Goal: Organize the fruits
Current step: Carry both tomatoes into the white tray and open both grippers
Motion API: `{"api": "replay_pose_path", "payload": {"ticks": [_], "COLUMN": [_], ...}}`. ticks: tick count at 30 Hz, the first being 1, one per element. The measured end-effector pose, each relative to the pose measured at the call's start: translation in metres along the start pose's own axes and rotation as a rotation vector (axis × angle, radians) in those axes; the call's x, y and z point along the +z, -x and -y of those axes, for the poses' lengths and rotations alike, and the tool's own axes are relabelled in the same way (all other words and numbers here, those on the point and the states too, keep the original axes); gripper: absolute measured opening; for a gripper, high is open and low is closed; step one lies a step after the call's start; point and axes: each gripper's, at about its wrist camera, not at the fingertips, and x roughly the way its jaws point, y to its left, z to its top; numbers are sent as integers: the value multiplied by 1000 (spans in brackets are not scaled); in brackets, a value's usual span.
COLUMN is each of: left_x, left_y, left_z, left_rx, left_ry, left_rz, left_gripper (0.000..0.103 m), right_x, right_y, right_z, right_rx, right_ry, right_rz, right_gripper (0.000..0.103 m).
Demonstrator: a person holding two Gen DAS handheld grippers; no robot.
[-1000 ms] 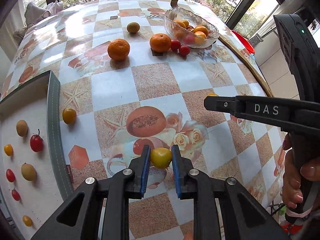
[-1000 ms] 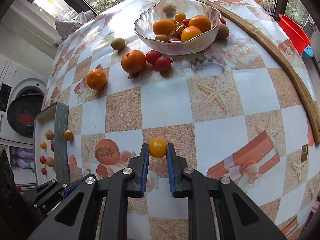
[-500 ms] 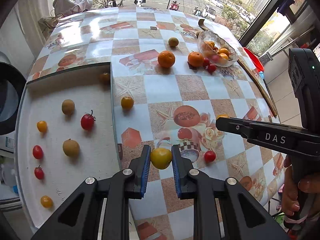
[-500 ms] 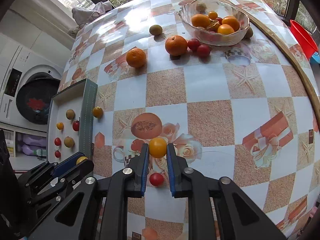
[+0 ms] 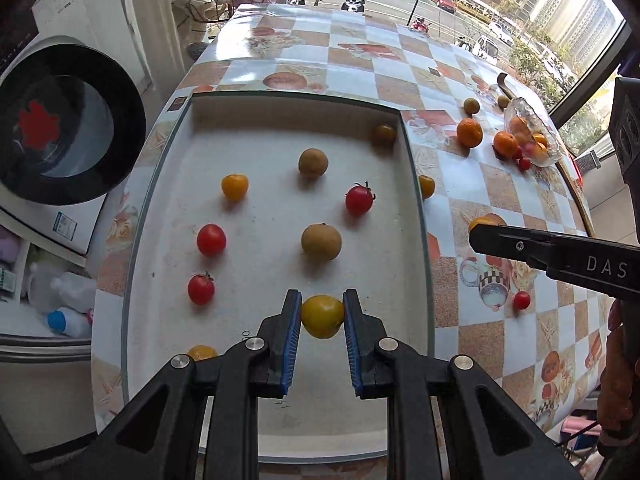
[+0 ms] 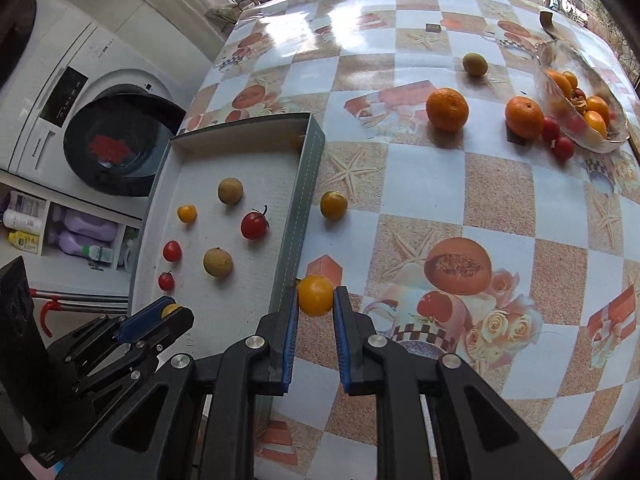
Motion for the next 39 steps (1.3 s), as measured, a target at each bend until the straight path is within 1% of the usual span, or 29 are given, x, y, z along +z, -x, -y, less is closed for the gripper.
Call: {"api": "replay_pose_path", "payload": {"ticks": [5,10,16,23,30,32,38,39], "left_x": [-5,-3,2,6,8,9,9,9], "left_y": [-12,-22,-34,-40,-42,-42,-42,-42], "left_z": [-20,-29,-30,-31,-28,-26,-14,-12], "left_rx": [28,40,68,81,92,100,140,141], "left_ry": [43,61,40,41,34,30,-15,-22], "left_rz": [-17,-16,-22,-28,-29,-27,-36,-37], "left_gripper": [22,22,22,23,23,23,23,31], "right_x": [10,30,60,85,89,89,92,92], "right_y": [-19,-33,-53,-72,-90,-92,-93,-93], "right_z": [-30,-43,-49,-47,-42,-43,-44,-43], "right_rx": [20,12,-37,-80,-93,-95,-83,-72], "right_ry": [57,87,122,109,87,90,95,90], "right_rz": [-25,-26,-17,-12,-50,-43,-53,-56], "right_gripper": [19,19,19,19,19,20,21,21]}}
